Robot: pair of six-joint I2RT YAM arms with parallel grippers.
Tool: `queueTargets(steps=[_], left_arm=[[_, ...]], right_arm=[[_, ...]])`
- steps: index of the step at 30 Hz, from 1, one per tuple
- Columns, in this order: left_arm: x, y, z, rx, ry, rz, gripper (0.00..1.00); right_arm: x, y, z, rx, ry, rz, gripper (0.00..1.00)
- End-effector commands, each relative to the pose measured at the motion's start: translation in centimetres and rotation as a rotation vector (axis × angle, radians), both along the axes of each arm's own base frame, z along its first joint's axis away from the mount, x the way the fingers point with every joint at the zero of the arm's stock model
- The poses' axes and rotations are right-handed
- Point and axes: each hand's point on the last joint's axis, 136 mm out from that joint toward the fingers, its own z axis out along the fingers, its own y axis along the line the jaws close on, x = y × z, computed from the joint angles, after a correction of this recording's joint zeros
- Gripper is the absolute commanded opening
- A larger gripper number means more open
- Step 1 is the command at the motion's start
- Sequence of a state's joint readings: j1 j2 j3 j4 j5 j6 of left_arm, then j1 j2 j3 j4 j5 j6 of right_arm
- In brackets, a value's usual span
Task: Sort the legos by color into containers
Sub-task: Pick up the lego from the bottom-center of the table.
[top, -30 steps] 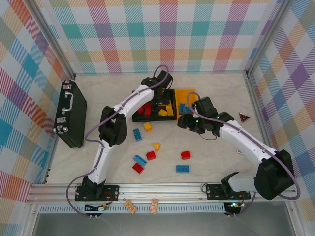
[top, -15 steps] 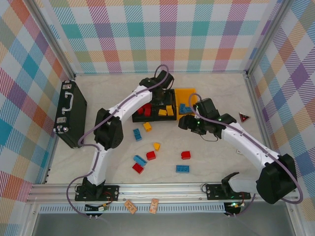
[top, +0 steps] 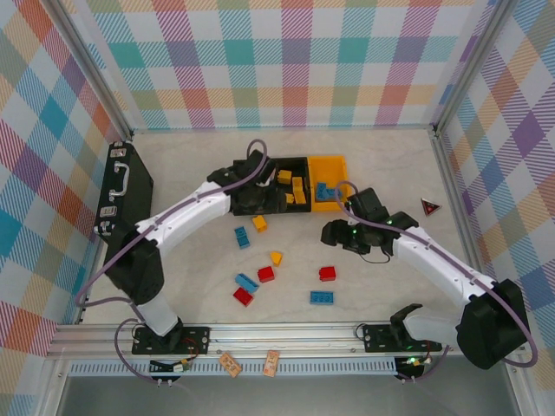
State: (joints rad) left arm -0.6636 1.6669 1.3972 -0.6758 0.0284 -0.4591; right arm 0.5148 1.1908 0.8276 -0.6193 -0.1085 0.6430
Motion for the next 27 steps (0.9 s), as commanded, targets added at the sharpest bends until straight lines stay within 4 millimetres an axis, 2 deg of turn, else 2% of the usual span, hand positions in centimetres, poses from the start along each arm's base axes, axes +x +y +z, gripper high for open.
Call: queueTargets(steps=[1,12,19,23,27], left_arm=[[-1.9,0.2,0.3,-0.070,-0.010,-0.006,0.56],[-7.2,4.0,-3.3,-0.101,0.063,0.078,0.56],[-8.6,5.6,-4.7,-0.072,0.085,0.116,0.56],[-8.7,5.7,-5.0,-0.070,0.089,0.119,0.56],[-8.7,5.7,-5.2,-0.067,0.093,0.124,0.56]], right_arm=[[-1.4,-0.4,-0.9,-0.050,0.036,0.014,0.66],[-4.2,0.4,-5.9,-0.258,0.155,0.102,0.66],[-5.1,1.5,-8.3,-0.329,0.217,0.145,0.65],[-5.2,1.3,-8.8,-0.354,0.229,0.146,0.56],[-4.6,1.7,-8.2,-0.351,0.205,0.152,0.41]])
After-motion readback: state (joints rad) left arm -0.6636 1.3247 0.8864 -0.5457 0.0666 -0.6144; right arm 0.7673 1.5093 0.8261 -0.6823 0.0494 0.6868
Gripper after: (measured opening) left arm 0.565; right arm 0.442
